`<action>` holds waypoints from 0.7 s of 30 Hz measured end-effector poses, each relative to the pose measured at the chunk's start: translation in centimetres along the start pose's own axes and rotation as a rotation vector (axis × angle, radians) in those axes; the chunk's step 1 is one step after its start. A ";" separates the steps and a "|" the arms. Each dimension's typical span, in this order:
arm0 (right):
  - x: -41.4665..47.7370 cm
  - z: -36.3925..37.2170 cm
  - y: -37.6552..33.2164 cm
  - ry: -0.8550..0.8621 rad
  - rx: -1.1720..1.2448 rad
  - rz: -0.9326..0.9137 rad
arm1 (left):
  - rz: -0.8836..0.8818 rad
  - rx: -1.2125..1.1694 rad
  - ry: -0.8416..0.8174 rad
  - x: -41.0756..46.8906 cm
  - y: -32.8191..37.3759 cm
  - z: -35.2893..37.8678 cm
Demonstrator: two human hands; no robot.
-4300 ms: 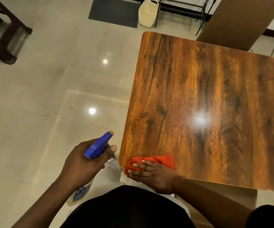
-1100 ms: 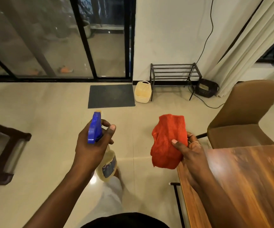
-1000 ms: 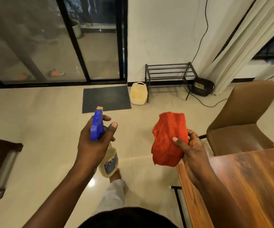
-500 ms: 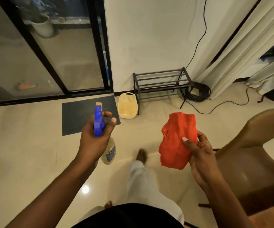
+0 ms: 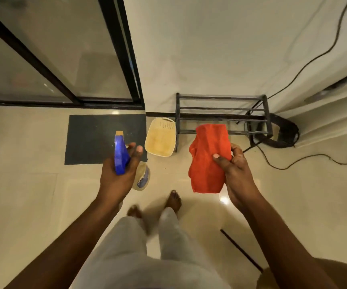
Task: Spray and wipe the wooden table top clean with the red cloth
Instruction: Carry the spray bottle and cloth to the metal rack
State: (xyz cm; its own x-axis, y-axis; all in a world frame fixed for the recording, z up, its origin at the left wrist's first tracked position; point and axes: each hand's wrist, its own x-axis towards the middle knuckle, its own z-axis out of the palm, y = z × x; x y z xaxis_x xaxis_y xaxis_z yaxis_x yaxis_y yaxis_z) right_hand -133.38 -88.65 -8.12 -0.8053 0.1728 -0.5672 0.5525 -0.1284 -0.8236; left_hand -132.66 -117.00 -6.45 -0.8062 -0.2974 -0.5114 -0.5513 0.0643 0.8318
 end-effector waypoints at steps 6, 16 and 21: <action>16.8 1.6 1.6 0.027 -0.047 0.035 | -0.030 0.020 0.013 13.4 -5.2 7.0; 39.6 4.8 8.7 0.016 -0.165 0.056 | 0.067 0.151 0.055 33.8 -17.4 16.1; 44.4 4.2 12.9 -0.012 -0.323 0.019 | 0.059 0.220 -0.012 41.4 -24.8 19.6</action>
State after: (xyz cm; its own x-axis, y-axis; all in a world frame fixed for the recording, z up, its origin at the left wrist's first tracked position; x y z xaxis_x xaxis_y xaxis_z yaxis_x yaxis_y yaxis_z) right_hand -162.94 -86.78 -43.84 -0.7954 0.1620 -0.5841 0.6059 0.1853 -0.7737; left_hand -156.57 -112.25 -52.47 -0.8404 -0.2752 -0.4668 -0.5354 0.2878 0.7941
